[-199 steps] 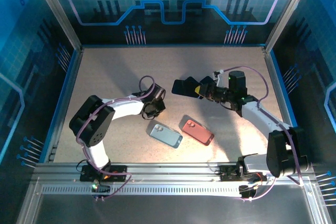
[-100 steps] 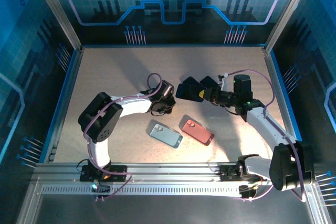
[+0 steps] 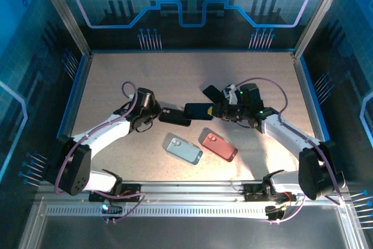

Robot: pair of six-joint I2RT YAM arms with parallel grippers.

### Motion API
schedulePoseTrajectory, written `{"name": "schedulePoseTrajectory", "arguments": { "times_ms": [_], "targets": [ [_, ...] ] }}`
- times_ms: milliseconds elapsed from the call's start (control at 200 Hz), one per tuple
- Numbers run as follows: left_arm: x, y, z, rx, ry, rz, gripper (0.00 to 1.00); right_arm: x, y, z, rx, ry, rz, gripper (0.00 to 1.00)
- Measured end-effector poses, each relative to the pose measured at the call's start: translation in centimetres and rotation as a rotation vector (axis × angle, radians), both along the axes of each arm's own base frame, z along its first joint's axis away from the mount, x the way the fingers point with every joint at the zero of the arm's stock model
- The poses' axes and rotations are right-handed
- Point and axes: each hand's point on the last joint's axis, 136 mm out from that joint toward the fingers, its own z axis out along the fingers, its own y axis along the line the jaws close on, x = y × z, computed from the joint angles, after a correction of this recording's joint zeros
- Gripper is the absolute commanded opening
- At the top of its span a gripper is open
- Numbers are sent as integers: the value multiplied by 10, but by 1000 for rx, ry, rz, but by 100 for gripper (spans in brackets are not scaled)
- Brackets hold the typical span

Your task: Put the phone into the phone case

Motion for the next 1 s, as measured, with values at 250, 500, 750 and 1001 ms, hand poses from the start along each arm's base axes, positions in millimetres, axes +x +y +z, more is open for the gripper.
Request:
{"name": "schedulePoseTrajectory", "arguments": {
  "times_ms": [250, 500, 750, 1001],
  "targets": [
    [-1, 28, -14, 31, 18, 24, 0, 7, 44, -16, -13, 19, 28, 0],
    [10, 30, -25, 39, 12, -9, 0, 20, 68, -35, -13, 59, -1, 0],
    [14, 26, -45, 43, 44, -47, 0, 36, 85, -38, 25, 69, -35, 0],
    [19, 21, -53, 38, 37, -76, 0, 46, 96, -47, 45, 100, -57, 0]
  ]
}}
